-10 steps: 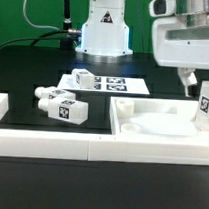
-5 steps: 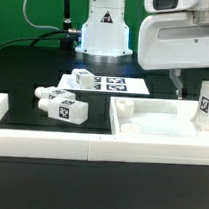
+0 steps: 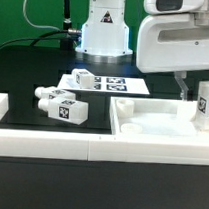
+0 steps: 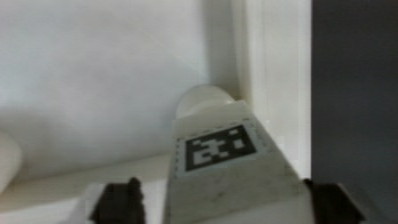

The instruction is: Assemble one leg

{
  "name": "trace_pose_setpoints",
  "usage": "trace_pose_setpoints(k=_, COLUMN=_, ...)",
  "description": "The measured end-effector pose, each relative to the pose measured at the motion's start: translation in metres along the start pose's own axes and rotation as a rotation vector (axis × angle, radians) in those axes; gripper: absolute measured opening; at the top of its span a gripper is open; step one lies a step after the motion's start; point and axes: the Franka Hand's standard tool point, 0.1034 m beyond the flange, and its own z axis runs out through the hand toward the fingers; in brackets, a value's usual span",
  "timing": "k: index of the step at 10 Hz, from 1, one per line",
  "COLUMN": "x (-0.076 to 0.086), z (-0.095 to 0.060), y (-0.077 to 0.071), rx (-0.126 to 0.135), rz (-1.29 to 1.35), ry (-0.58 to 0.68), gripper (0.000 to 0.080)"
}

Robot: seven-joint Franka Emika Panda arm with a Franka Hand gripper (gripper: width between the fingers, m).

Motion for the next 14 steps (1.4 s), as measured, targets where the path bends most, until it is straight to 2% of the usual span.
trace_pose_setpoints(k=1, x=0.000, z=0.000, y=0.000, rx=0.000, rz=0.078, ry=0.000, gripper=0.0284)
trace_pose_setpoints(k=4, x=0.001, z=0.001, y=0.000, rx=0.016, rz=0.414, ry=0.001, gripper=0.0284)
trace_pose_setpoints(k=6, x=0.000, z=0.002, y=-0.002, rx=0.015, rz=0.739, ry=0.000, gripper=0.0284)
trace_pose_setpoints(k=7, x=-0.001, z=0.003, y=-0.004, rx=0.040, rz=0.949, ry=-0.006, gripper=0.0284)
trace_pose_setpoints(k=8, x=-0.002, z=0.004, y=-0.007, rx=0.083, rz=1.219, ry=-0.018, gripper=0.0284)
trace_pose_setpoints(k=9, x=-0.002, z=0.004, y=-0.006, rx=0.095, rz=1.278, ry=-0.019, gripper=0.0284)
trace_pose_setpoints(k=10, x=-0.002, z=0.004, y=-0.006, rx=0.095, rz=1.270, ry=-0.019, gripper=0.0284)
trace_pose_setpoints(k=11, x=-0.002, z=0.004, y=-0.006, rx=0.094, rz=1.244, ry=-0.018, gripper=0.0347)
trace_pose_setpoints(k=12, x=-0.002, z=0.005, y=-0.004, rx=0.087, rz=1.129, ry=-0.013, gripper=0.0347)
trace_pose_setpoints(k=13, x=0.000, z=0.004, y=0.003, rx=0.079, rz=0.905, ry=-0.018, gripper=0.0570)
trace_pose_setpoints(k=14, x=0.000, z=0.003, y=0.005, rx=0.071, rz=0.727, ry=-0.055, gripper=0.0570)
